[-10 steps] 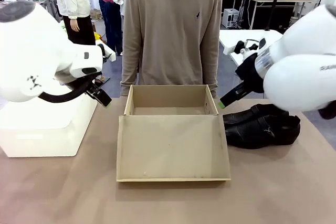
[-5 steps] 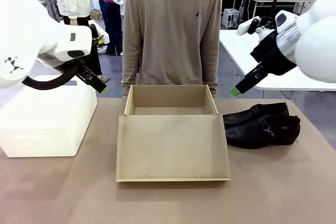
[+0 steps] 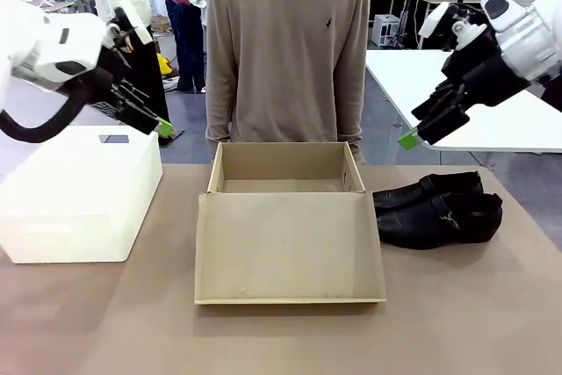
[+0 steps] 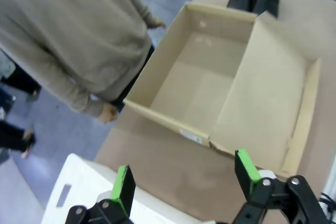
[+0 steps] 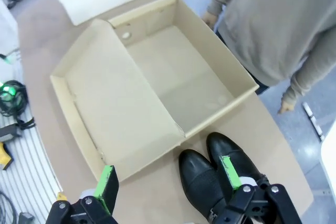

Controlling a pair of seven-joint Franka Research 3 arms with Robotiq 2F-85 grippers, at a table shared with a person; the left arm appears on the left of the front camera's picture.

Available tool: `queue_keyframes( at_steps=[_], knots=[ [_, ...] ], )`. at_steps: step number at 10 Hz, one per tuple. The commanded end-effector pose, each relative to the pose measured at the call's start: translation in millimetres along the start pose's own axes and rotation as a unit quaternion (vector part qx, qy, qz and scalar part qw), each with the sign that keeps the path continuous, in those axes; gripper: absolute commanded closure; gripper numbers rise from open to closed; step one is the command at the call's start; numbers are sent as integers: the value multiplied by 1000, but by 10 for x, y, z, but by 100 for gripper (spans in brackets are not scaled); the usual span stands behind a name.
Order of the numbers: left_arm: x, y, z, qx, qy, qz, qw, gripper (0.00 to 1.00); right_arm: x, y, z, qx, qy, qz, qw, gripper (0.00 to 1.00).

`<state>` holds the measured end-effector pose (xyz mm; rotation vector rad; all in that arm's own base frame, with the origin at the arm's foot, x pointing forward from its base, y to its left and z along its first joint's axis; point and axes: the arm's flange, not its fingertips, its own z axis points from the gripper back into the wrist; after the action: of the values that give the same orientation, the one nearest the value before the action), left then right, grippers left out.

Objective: Pack the shoes into the box.
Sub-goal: Place one shoe of the Shoes into the Shoes Box.

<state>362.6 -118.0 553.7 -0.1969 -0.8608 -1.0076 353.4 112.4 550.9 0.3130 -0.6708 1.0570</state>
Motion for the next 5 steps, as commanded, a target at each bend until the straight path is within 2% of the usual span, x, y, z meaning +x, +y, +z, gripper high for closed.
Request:
queue_keyframes(
  at_steps=[1, 2, 5],
  knots=[
    [-87, 85, 103, -54, -32, -15, 998, 0, -1, -131, 26, 53, -27, 24, 998, 0],
    [76, 175, 126, -78, -48, -20, 996, 0, 1, -149, 46, 68, -38, 29, 997, 0],
    [296, 288, 139, -85, -41, 4, 996, 0, 21, -221, 33, 88, -59, 27, 994, 0]
  ],
)
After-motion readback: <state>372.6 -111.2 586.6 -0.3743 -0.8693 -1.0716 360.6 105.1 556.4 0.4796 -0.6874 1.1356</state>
